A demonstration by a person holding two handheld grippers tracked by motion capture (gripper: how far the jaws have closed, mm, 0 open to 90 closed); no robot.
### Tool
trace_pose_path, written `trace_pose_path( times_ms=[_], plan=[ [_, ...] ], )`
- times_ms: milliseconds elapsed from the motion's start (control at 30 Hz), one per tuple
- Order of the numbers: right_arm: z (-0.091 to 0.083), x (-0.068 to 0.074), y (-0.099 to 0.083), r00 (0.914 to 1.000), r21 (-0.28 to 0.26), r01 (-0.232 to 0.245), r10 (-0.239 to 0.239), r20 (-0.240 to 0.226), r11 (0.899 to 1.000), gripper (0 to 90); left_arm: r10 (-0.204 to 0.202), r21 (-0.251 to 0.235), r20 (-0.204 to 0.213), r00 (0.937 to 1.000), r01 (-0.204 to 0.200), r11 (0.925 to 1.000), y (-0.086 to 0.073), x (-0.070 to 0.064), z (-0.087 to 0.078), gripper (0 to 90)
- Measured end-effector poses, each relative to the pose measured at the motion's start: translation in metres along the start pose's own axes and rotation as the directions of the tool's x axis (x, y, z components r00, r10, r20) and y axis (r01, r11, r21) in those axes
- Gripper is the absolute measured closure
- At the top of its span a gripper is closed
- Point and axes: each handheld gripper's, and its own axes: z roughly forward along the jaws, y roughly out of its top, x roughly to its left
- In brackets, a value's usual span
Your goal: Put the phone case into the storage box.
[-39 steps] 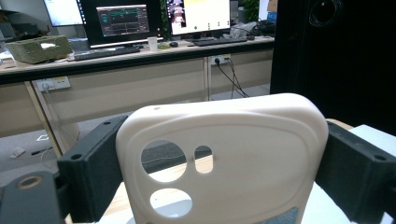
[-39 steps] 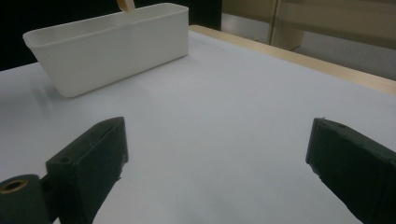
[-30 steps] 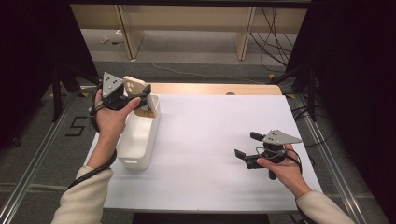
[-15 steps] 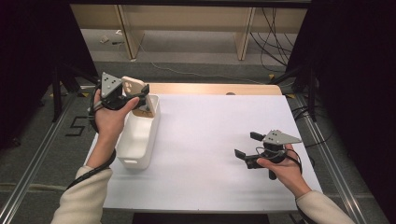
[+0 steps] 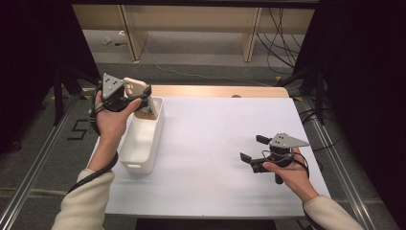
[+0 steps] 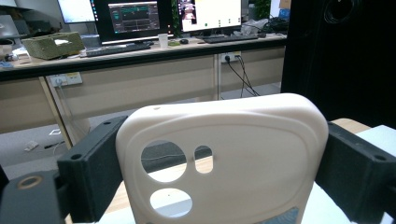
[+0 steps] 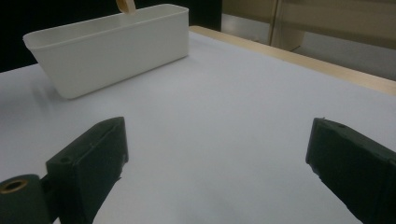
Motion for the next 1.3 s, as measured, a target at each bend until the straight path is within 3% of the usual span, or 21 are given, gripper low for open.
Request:
trace_pose_path(
  times_ms=[1300],
  plan=[
    [0.0, -0.001, 0.001, 1.0, -0.004, -0.006, 0.006, 0.0, 1.0, 6.8, -0.013, 0.04, -0.034, 0.9994, 0.014, 0.9991, -0.006, 0.012, 0.019, 10.2]
  ],
)
